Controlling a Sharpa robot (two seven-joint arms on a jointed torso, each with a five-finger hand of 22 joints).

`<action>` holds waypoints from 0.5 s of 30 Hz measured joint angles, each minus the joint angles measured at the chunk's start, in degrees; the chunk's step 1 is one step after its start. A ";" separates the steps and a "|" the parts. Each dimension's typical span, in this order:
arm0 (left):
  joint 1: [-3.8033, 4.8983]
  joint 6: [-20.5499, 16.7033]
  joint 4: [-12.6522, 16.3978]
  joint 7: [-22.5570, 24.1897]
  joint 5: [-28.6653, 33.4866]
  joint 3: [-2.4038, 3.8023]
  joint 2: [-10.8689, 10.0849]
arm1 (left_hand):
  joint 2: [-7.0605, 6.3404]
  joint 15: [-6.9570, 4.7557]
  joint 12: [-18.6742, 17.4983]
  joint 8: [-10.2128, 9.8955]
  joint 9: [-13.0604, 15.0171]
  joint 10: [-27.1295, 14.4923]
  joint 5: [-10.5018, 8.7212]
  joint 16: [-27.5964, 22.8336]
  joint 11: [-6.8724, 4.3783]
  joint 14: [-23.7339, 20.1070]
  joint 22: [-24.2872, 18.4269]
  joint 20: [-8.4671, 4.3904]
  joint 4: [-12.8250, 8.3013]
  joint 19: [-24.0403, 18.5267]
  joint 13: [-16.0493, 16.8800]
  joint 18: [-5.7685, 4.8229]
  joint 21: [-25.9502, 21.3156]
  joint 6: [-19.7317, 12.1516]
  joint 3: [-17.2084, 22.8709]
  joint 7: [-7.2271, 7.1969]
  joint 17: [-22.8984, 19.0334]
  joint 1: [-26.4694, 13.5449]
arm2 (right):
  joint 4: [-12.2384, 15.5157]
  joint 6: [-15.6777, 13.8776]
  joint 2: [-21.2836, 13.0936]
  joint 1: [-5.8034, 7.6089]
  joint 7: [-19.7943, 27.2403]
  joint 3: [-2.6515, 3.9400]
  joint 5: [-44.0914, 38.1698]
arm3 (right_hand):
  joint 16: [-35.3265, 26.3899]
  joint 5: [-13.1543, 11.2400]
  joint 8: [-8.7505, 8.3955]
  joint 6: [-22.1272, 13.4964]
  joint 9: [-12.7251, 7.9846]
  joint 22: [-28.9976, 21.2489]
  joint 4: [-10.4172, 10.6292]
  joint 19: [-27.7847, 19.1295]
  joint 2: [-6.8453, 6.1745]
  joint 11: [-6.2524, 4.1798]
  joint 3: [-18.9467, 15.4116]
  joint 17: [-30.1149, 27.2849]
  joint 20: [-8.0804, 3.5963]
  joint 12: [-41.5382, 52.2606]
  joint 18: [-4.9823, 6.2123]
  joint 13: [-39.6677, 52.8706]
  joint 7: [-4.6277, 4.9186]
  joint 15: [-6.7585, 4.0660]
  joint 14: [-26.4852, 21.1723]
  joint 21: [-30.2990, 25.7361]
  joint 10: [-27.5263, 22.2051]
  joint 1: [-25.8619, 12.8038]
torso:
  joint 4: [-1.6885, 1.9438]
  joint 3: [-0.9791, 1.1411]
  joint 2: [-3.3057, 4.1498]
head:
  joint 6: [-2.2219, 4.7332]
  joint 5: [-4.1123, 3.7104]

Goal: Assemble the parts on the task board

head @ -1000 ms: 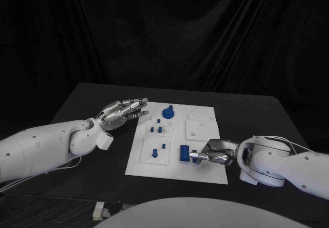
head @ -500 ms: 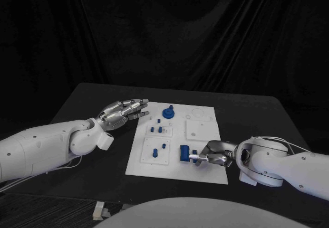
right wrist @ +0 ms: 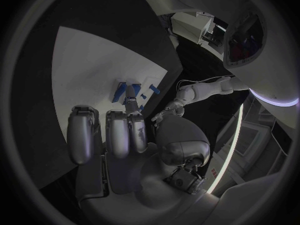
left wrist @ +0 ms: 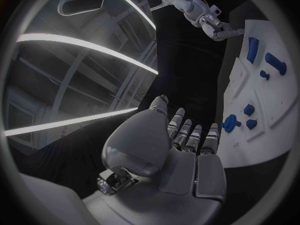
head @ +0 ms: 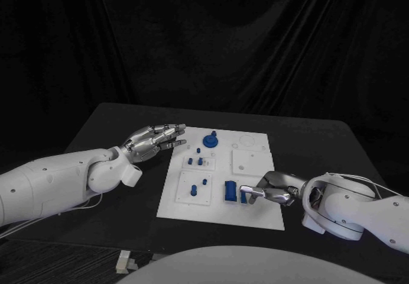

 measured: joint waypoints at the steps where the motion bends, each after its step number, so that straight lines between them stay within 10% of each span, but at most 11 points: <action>1: 0.00 0.01 -0.02 -0.01 0.00 0.00 0.00 | 0.00 0.02 0.00 0.00 0.00 0.00 0.00 0.00 0.00 0.02 0.00 0.00 0.00 0.00 0.00 0.00 0.00 0.00 0.00 0.00 0.00 0.00 | 0.32 -0.94 -0.28 0.00 0.60 0.00 -0.28 | 0.00 0.00 -0.29 -0.37 -0.07 0.00 0.00 0.00 0.00 0.00 0.00 0.00 0.00 0.00 0.00 0.00 0.12 0.00 0.00 0.01 0.00 0.00 | 0.00 0.01 0.00 | 0.00 -0.01; 8: -0.01 0.11 -0.10 -0.14 0.00 0.00 0.02 | 0.00 0.02 0.00 0.00 0.00 0.00 0.00 0.00 0.00 0.02 0.00 0.00 0.00 0.00 0.00 0.00 0.00 0.00 0.00 0.00 0.00 0.00 | 1.92 -5.50 -1.58 0.00 5.11 0.02 -7.49 | 0.48 0.00 -4.23 -6.72 -2.01 -0.01 0.00 0.00 -1.62 -1.24 0.00 0.00 0.00 0.00 0.00 0.00 -1.22 -0.07 0.00 1.01 0.11 1.13 | 0.02 0.00 0.00 | 0.00 0.06; 15: -0.04 0.20 -0.17 -0.22 0.00 0.00 0.11 | 0.00 0.02 0.00 0.00 0.00 0.00 0.00 0.00 0.00 0.02 0.00 0.00 0.00 0.00 -0.01 0.00 0.00 0.00 0.00 0.00 -0.01 0.00 | 1.79 -4.48 -1.84 0.00 7.07 0.01 -21.05 | 0.72 0.00 -4.69 -10.91 -2.93 -0.01 0.26 -0.09 -10.52 -3.81 7.23 0.00 -1.77 0.00 -0.92 0.05 -3.46 -2.48 0.02 1.85 0.11 0.86 | 0.02 0.00 -0.03 | 0.00 0.03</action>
